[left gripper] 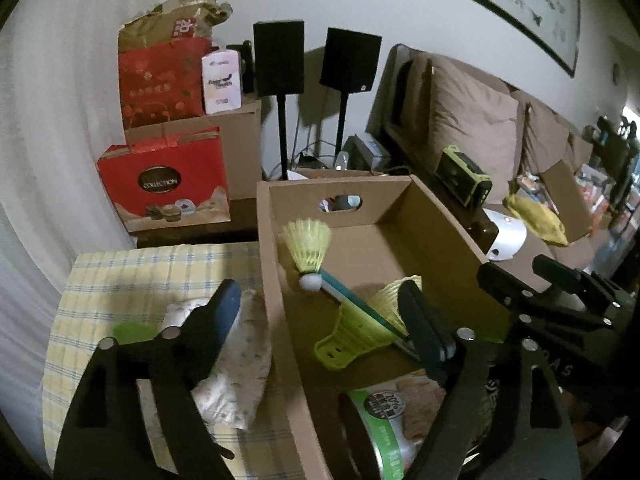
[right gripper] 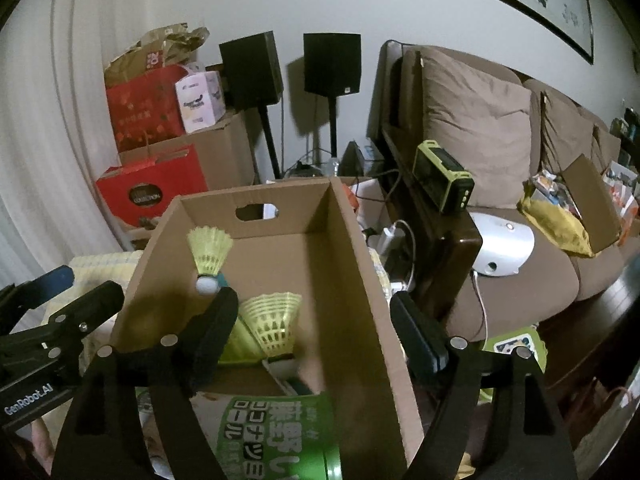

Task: Organize objects
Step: 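Carry both shuttlecocks over the cardboard box and open both grippers to drop them, then withdraw both grippers from the box back toward the table, then grasp the strap of the white cloth bag with the left gripper and lift, then grasp the green carabiner on the bag with the right gripper, then lift the white cloth bag with both grippers and carry it over the box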

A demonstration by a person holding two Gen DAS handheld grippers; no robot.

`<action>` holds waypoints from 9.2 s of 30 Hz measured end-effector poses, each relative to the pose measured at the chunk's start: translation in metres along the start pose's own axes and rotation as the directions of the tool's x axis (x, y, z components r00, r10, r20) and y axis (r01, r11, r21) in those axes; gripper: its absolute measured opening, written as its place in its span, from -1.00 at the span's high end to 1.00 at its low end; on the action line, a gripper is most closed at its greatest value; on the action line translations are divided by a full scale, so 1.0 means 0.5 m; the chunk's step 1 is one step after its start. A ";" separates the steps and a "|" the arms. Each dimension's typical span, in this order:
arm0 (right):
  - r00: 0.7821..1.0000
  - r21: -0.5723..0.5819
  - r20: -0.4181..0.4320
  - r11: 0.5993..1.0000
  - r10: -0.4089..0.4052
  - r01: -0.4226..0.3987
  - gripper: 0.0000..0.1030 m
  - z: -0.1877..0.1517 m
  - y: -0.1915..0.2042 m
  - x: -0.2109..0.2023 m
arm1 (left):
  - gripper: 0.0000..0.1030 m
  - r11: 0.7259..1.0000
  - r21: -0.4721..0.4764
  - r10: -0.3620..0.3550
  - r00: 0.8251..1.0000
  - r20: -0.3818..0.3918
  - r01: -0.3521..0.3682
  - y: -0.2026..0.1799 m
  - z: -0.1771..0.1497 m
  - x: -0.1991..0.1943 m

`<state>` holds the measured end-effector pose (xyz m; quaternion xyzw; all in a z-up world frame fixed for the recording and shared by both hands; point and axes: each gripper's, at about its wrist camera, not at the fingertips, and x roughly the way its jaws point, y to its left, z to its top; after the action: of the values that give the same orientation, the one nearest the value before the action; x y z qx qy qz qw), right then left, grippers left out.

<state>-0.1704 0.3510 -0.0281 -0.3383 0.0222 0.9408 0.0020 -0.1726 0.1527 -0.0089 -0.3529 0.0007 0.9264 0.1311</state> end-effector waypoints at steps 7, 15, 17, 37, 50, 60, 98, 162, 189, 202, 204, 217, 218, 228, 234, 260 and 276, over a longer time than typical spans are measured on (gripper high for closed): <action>1.000 -0.002 0.015 1.000 -0.010 0.010 -0.65 0.004 0.008 -0.012 | -0.74 0.999 -0.014 0.038 0.999 0.018 -0.038 0.034 -0.002 -0.017; 0.999 0.000 0.030 1.000 0.026 -0.026 -0.88 0.008 0.033 -0.029 | -0.94 0.997 -0.032 0.076 0.997 0.026 -0.075 0.076 -0.004 -0.044; 0.999 -0.002 0.030 0.999 0.043 -0.043 -0.98 0.012 0.044 -0.035 | -0.97 0.996 -0.044 0.075 0.997 0.020 -0.074 0.086 -0.002 -0.051; 0.992 -0.084 0.041 0.989 0.122 -0.118 -0.99 0.028 0.177 -0.063 | -1.00 0.976 -0.087 0.201 0.979 0.032 -0.197 0.259 -0.019 -0.137; 0.978 -0.122 0.028 0.972 0.206 -0.201 -0.99 0.016 0.264 -0.062 | -1.00 0.975 -0.141 0.165 0.984 -0.069 -0.173 0.363 -0.105 -0.106; 0.975 -0.127 0.021 0.968 0.222 -0.217 -0.99 0.014 0.281 -0.068 | -0.99 0.983 -0.129 0.107 0.982 -0.153 -0.128 0.323 -0.146 -0.017; 0.965 -0.150 -0.037 0.953 0.259 -0.262 -0.99 0.010 0.317 -0.046 | 0.95 0.969 -0.234 0.093 0.995 0.040 -0.082 0.393 -0.025 -0.157; 0.837 -0.316 -0.522 0.874 0.165 -0.370 0.07 -0.152 0.672 0.272 | 0.95 0.926 -0.346 0.159 0.987 -0.012 -0.154 0.587 -0.122 -0.199; 0.852 -0.398 -0.511 0.847 0.115 -0.353 0.22 -0.187 0.715 0.249 | 0.95 0.923 -0.355 0.153 0.988 -0.016 -0.149 0.589 -0.130 -0.196; 0.839 -0.316 -0.503 0.858 0.210 -0.404 0.66 -0.179 0.678 0.228 | 0.95 0.931 -0.333 0.154 0.988 -0.007 -0.148 0.557 -0.116 -0.208; 0.837 -0.297 -0.496 0.860 0.232 -0.415 0.66 -0.166 0.666 0.214 | 0.95 0.934 -0.324 0.156 0.988 -0.005 -0.149 0.549 -0.109 -0.211; 0.874 -0.220 -0.360 0.881 0.325 -0.418 0.66 -0.022 0.539 0.090 | 0.95 0.968 -0.229 0.125 0.987 0.100 -0.100 0.453 0.013 -0.289; 0.877 -0.214 -0.351 0.883 0.329 -0.417 0.66 -0.013 0.528 0.080 | 0.95 0.971 -0.219 0.124 0.986 0.109 -0.097 0.443 0.024 -0.295; 0.902 -0.158 -0.271 0.908 0.337 -0.387 0.66 0.056 0.402 0.002 | 0.95 0.992 -0.117 0.070 0.985 0.160 -0.052 0.328 0.145 -0.325; 0.920 -0.141 -0.229 0.925 0.317 -0.354 0.66 0.087 0.326 -0.035 | 0.95 0.997 -0.072 0.027 0.985 0.170 -0.015 0.249 0.200 -0.323; 0.969 -0.036 -0.169 0.981 0.182 -0.191 0.66 0.100 0.070 -0.080 | 0.95 0.992 0.085 -0.106 0.980 0.168 0.093 -0.092 0.345 -0.243; 0.964 0.015 -0.210 0.986 0.163 -0.163 0.66 0.066 0.000 -0.020 | 0.95 0.984 0.085 -0.159 0.987 -0.013 0.160 -0.145 0.245 -0.064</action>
<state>-0.1836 0.3524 0.0038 -0.4329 0.0490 0.8967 -0.0782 -0.2121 0.2266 0.1104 -0.3488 0.0126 0.9110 0.2198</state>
